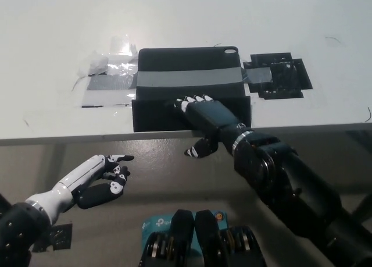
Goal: The robot uses its right hand to pull the cover of a folded tablet cover kept in the middle of the desk
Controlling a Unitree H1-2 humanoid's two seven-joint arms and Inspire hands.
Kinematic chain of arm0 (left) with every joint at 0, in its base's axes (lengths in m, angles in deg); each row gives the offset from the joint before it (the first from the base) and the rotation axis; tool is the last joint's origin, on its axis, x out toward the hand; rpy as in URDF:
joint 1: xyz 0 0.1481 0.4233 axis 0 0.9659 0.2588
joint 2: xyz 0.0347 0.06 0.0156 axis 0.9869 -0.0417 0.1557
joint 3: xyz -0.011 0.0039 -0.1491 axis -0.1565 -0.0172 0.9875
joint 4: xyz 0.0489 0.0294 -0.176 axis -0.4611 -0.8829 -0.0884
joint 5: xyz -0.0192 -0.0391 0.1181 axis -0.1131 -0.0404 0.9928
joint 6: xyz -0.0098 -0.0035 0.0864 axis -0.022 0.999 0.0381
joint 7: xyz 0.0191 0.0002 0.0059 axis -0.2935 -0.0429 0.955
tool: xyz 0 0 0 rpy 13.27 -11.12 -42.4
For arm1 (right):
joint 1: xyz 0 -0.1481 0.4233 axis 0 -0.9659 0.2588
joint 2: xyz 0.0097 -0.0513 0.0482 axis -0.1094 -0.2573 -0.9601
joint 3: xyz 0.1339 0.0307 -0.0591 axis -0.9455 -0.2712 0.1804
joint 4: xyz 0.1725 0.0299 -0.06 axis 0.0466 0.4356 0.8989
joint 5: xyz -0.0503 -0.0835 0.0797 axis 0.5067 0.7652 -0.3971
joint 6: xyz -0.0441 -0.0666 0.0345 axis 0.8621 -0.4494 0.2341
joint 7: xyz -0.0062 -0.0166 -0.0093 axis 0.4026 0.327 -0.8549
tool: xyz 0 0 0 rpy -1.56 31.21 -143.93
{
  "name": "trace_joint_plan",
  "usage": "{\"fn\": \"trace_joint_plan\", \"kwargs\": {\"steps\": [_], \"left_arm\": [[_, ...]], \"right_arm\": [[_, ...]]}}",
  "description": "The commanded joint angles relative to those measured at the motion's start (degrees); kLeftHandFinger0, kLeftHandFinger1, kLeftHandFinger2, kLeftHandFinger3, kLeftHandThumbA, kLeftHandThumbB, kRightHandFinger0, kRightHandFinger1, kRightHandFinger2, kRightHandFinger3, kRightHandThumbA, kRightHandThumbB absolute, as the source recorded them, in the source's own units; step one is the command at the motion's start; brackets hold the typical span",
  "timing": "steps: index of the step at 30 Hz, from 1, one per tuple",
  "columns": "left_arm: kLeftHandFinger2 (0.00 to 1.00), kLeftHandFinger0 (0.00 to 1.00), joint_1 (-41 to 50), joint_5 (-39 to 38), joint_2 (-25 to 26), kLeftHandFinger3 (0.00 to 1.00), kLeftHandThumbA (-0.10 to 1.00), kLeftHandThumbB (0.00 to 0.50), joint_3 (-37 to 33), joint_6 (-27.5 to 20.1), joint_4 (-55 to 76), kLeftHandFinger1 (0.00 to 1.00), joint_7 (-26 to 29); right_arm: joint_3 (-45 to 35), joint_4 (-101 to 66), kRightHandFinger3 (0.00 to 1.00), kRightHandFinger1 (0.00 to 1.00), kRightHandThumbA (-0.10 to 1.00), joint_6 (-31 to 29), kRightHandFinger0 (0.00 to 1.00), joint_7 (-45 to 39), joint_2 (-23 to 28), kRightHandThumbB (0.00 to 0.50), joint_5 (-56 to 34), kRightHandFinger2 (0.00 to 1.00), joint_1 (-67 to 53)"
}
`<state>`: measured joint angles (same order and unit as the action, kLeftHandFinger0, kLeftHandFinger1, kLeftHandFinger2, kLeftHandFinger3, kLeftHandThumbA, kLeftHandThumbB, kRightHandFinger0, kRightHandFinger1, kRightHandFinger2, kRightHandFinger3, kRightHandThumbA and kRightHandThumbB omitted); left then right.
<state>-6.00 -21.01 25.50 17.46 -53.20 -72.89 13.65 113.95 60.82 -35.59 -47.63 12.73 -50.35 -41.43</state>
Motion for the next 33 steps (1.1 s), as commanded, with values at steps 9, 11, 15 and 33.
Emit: {"fn": "trace_joint_plan", "kwargs": {"steps": [9, 11, 15, 33], "left_arm": [[0.94, 0.79, -2.9, 1.46, 0.13, 1.0, 1.0, 0.122, 1.48, 0.71, 1.03, 0.82, -2.12], [0.94, 0.79, -3.36, 1.25, 0.21, 1.0, 1.0, 0.134, 1.69, 0.71, 0.54, 0.82, -2.13], [0.95, 0.8, -1.74, 1.24, -0.15, 1.0, 1.0, 0.134, 1.59, 0.71, 1.25, 0.83, -2.64], [0.91, 0.78, -1.21, 2.63, -1.37, 1.0, 1.0, 0.182, 2.03, 0.71, 0.86, 0.8, -2.34]], "right_arm": [[-5.4, -5.26, 1.0, 1.0, 0.85, 7.42, 1.0, -6.88, 1.76, 0.455, -1.96, 1.0, -4.77], [-5.84, -4.81, 1.0, 1.0, 0.87, 7.6, 1.0, -6.86, 1.87, 0.455, -1.58, 1.0, -4.57], [-5.69, -6.09, 1.0, 1.0, 0.87, 6.94, 1.0, -6.19, 1.82, 0.458, -0.22, 1.0, -4.96], [-6.58, -11.17, 1.0, 1.0, 0.84, 1.79, 1.0, -7.26, -1.66, 0.5, -0.74, 0.9, 10.57]]}}
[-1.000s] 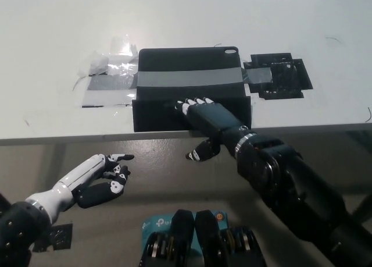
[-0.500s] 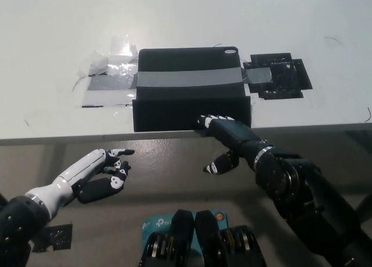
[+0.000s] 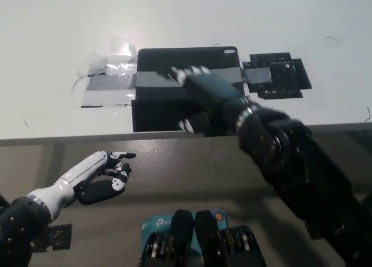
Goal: The robot uses its right hand to pull the cover of a folded tablet cover kept in the middle of the desk
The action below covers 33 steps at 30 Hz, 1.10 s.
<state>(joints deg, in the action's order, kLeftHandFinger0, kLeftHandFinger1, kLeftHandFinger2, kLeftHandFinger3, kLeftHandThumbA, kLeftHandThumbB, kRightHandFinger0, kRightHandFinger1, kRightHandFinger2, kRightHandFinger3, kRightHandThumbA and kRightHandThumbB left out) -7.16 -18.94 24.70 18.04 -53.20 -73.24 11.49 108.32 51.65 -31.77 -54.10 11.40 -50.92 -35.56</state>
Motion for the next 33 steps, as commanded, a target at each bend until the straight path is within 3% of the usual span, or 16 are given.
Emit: {"fn": "trace_joint_plan", "kwargs": {"steps": [1, 5, 6, 8, 12, 19, 24, 33], "left_arm": [[0.9, 0.78, -0.03, 0.54, -0.77, 1.0, 1.0, 0.188, 1.66, 0.71, 1.09, 0.8, -0.21], [0.89, 0.77, -0.05, 0.55, -1.24, 1.0, 1.0, 0.183, 1.87, 0.71, 1.13, 0.79, -0.3], [0.9, 0.77, -0.14, 0.49, -1.35, 1.0, 1.0, 0.179, 2.11, 0.71, 0.91, 0.79, -0.45], [0.91, 0.78, -0.31, 0.75, -1.21, 1.0, 1.0, 0.157, 2.07, 0.71, 1.05, 0.8, -0.74], [0.93, 0.79, -0.41, 1.16, -1.49, 1.0, 1.0, 0.136, 2.57, 0.71, 2.19, 0.81, -1.43], [0.94, 0.79, -1.14, 1.86, -1.81, 1.0, 1.0, 0.107, 2.95, 0.71, 2.33, 0.82, -2.53], [0.94, 0.79, -1.67, 2.37, -2.11, 1.0, 1.0, 0.107, 3.41, 0.71, 2.19, 0.82, -3.52], [0.94, 0.78, -1.81, 2.37, -1.88, 1.0, 1.0, 0.151, 3.61, 0.71, 1.48, 0.83, -4.41]], "right_arm": [[-0.96, -1.62, 1.0, 1.0, 0.83, -2.28, 1.0, -0.52, -0.2, 0.499, 0.15, 0.9, 5.2], [-1.33, 0.99, 1.0, 1.0, 0.84, -2.12, 1.0, -0.39, 0.88, 0.498, 0.76, 0.9, 6.96], [-0.99, 3.27, 1.0, 1.0, 0.91, -2.27, 1.0, -0.34, 1.61, 0.5, 1.43, 1.0, 7.38], [1.1, 4.95, 1.0, 1.0, 1.0, -0.1, 1.0, -3.86, 3.16, 0.5, 3.42, 1.0, 8.54], [5.51, 9.14, 1.0, 1.0, 1.0, 1.33, 1.0, -8.14, 5.47, 0.5, 6.99, 1.0, 10.16], [5.79, 17.92, 1.0, 1.0, 1.0, 1.6, 1.0, -4.18, 3.68, 0.5, 7.01, 1.0, 9.42], [5.59, 20.49, 1.0, 1.0, 1.0, 0.72, 1.0, -2.36, 1.98, 0.5, 6.96, 1.0, 7.94], [4.61, 22.86, 1.0, 1.0, 1.0, -0.75, 1.0, 0.67, 0.81, 0.5, 6.85, 1.0, 4.66]]}}
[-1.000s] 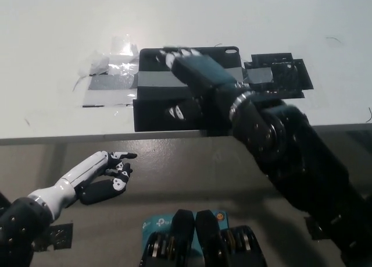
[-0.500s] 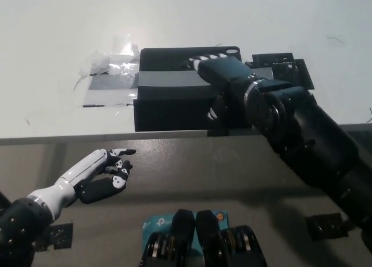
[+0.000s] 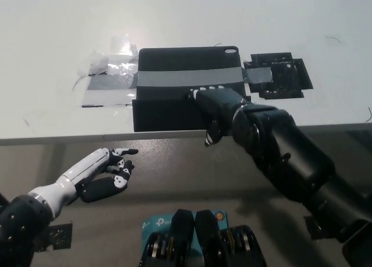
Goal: The robot uses its right hand to pull the cover of a folded tablet cover kept in the middle of the desk
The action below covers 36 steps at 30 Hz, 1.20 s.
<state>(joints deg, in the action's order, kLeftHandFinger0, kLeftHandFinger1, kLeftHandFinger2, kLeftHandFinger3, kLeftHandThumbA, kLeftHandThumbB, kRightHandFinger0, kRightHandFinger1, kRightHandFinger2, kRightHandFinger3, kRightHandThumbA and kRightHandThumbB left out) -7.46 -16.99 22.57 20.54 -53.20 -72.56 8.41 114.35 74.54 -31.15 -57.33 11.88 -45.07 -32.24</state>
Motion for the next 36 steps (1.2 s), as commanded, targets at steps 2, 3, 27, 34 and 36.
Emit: {"fn": "trace_joint_plan", "kwargs": {"steps": [2, 3, 27, 34, 36], "left_arm": [[0.94, 0.78, -2.17, 0.39, 0.24, 1.0, 1.0, 0.145, 1.15, 0.71, 0.47, 0.83, -1.5], [0.94, 0.78, -2.24, 0.36, 0.32, 1.0, 1.0, 0.144, 1.09, 0.71, 0.49, 0.83, -1.52], [0.93, 0.79, -5.5, 0.42, 0.91, 1.0, 1.0, 0.18, 1.6, 0.71, -1.73, 0.82, -2.5], [0.91, 0.78, -5.62, 0.39, 0.93, 1.0, 1.0, 0.217, 1.93, 0.71, -1.95, 0.81, -2.96], [0.91, 0.77, -5.48, 0.41, 1.02, 1.0, 1.0, 0.227, 1.89, 0.71, -2.36, 0.81, -2.98]], "right_arm": [[-1.77, -0.12, 1.0, 1.0, 1.0, -1.73, 1.0, 4.25, 0.93, 0.5, 0.94, 1.0, 1.15], [-1.86, -0.39, 1.0, 1.0, 1.0, -1.94, 1.0, 4.39, 1.16, 0.5, 0.91, 1.0, 0.93], [-5.14, -10.93, 1.0, 1.0, 0.93, 1.97, 1.0, -0.84, 3.83, 0.487, -1.95, 1.0, -6.59], [-6.49, -13.85, 1.0, 1.0, 0.91, 3.51, 1.0, -0.75, 3.41, 0.476, -2.19, 1.0, -10.03], [-6.84, -15.97, 1.0, 1.0, 0.94, 2.65, 1.0, -0.22, 3.93, 0.471, -2.36, 1.0, -12.22]]}}
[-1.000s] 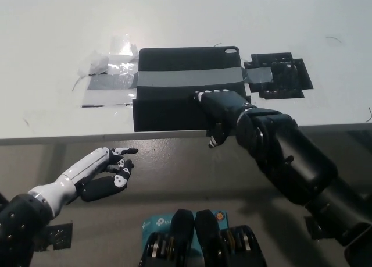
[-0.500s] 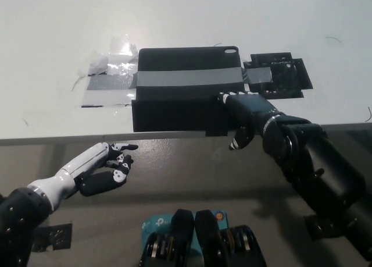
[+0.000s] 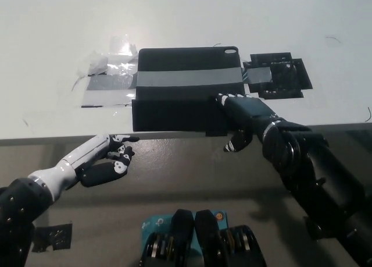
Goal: The robot uses its right hand to pull the cover of a folded tablet cover kept in the middle of the desk
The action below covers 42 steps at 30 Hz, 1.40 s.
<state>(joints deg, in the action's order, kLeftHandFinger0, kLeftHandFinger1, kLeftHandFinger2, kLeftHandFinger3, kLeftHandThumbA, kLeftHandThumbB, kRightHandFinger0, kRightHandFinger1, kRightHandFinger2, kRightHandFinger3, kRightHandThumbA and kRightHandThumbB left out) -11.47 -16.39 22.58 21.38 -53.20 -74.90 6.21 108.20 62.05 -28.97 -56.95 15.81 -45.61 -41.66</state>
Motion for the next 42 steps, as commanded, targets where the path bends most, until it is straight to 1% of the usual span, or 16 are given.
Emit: {"fn": "trace_joint_plan", "kwargs": {"steps": [1, 5, 6, 8, 13, 16, 18, 26, 30, 31, 32, 35, 36, 39, 41, 42], "left_arm": [[0.91, 0.76, -1.46, -0.19, 1.01, 1.0, 1.0, 0.228, 1.04, 0.71, -0.06, 0.81, -0.79], [0.91, 0.76, -1.31, 0.19, 1.58, 1.0, 1.0, 0.242, 0.45, 0.71, 0.15, 0.81, -0.7], [0.91, 0.76, -1.2, 0.14, 1.62, 1.0, 1.0, 0.242, 0.75, 0.71, 0.21, 0.8, -0.61], [0.89, 0.74, -1.14, 0.27, 1.76, 1.0, 1.0, 0.241, 0.55, 0.71, 0.4, 0.78, -0.32], [0.9, 0.75, -1.54, 0.42, 1.8, 1.0, 1.0, 0.206, 1.07, 0.71, 1.12, 0.79, -0.93], [0.9, 0.75, -1.47, 0.34, 1.51, 1.0, 1.0, 0.207, 1.43, 0.71, 1.15, 0.79, -1.06], [0.91, 0.75, -1.59, 0.6, 1.81, 1.0, 1.0, 0.203, 1.13, 0.71, 1.09, 0.8, -1.15], [0.91, 0.75, -1.62, 0.1, 2.14, 1.0, 1.0, 0.231, 0.88, 0.71, 0.65, 0.8, -1.02], [0.9, 0.72, -1.32, 0.27, 1.96, 1.0, 1.0, 0.251, 0.52, 0.71, 0.43, 0.79, -0.97], [0.9, 0.72, -1.32, 0.26, 1.94, 1.0, 1.0, 0.251, 0.55, 0.71, 0.42, 0.79, -0.95], [0.89, 0.71, -1.33, 0.21, 2.1, 1.0, 1.0, 0.254, 0.33, 0.71, 0.39, 0.77, -0.78], [0.89, 0.7, -0.81, 0.08, 1.9, 1.0, 1.0, 0.254, 0.19, 0.71, 0.45, 0.77, -0.69], [0.89, 0.71, -0.79, -0.19, 1.93, 1.0, 1.0, 0.251, 0.23, 0.71, 0.39, 0.78, -0.76], [0.89, 0.7, -0.14, -0.11, 1.84, 1.0, 1.0, 0.268, 0.18, 0.71, 0.26, 0.78, -0.23], [0.89, 0.71, 0.62, 0.22, 1.58, 1.0, 1.0, 0.281, 0.23, 0.71, 0.46, 0.78, -0.3], [0.89, 0.71, 0.57, 0.18, 1.58, 1.0, 1.0, 0.287, 0.14, 0.71, 0.38, 0.78, -0.38]], "right_arm": [[-0.8, -3.61, 1.0, 1.0, 0.94, 0.48, 1.0, -0.64, -0.02, 0.47, -1.81, 1.0, -2.93], [-1.98, -7.11, 1.0, 1.0, 0.94, 2.03, 1.0, -1.34, -0.02, 0.48, -2.02, 0.97, -5.55], [-3.89, -9.31, 1.0, 0.87, 0.84, 3.21, 0.88, -0.16, -0.88, 0.48, -3.07, 0.82, -7.5], [-5.16, -12.04, 1.0, 0.74, 0.84, 3.09, 0.76, 0.16, -0.75, 0.471, -3.66, 0.69, -9.5], [-8.29, -17.59, 1.0, 0.86, 0.86, 3.36, 0.96, -3.04, -1.58, 0.457, -3.6, 0.84, -12.48], [-10.39, -19.99, 1.0, 0.79, 0.81, 3.36, 0.89, -4.3, -2.76, 0.456, -4.39, 0.77, -14.4], [-9.88, -21.98, 1.0, 0.78, 0.87, 3.36, 0.9, -3.66, -2.38, 0.497, -5.94, 0.76, -16.05], [-12.88, -25.76, 1.0, 0.8, 0.8, 3.36, 0.91, -7.44, -4.35, 0.491, -6.0, 0.74, -19.59], [-15.75, -30.23, 1.0, 0.55, 0.75, 3.35, 0.58, -5.69, -3.39, 0.433, -12.52, 0.61, -22.72], [-16.39, -30.55, 1.0, 0.56, 0.75, 3.07, 0.56, -5.58, -3.07, 0.415, -13.37, 0.62, -22.75], [-19.86, -31.89, 1.0, 0.65, 0.74, 2.78, 0.68, -4.79, -2.24, 0.304, -16.24, 0.68, -22.81], [-23.24, -33.23, 1.0, 0.57, 0.73, 2.46, 0.62, -3.17, -2.33, 0.269, -18.1, 0.64, -23.59], [-25.35, -34.0, 1.0, 0.62, 0.74, 3.25, 0.68, -1.96, -2.88, 0.291, -18.78, 0.68, -23.69], [-31.5, -31.31, 1.0, 1.0, 0.88, -2.3, 1.0, 3.59, -1.94, 0.305, -20.41, 1.0, -23.83], [-33.94, -29.1, 1.0, 1.0, 0.97, -4.54, 1.0, 5.07, -1.35, 0.287, -21.33, 1.0, -24.54], [-36.92, -26.41, 1.0, 1.0, 0.97, -5.69, 1.0, 4.56, -0.69, 0.221, -25.04, 1.0, -24.62]]}}
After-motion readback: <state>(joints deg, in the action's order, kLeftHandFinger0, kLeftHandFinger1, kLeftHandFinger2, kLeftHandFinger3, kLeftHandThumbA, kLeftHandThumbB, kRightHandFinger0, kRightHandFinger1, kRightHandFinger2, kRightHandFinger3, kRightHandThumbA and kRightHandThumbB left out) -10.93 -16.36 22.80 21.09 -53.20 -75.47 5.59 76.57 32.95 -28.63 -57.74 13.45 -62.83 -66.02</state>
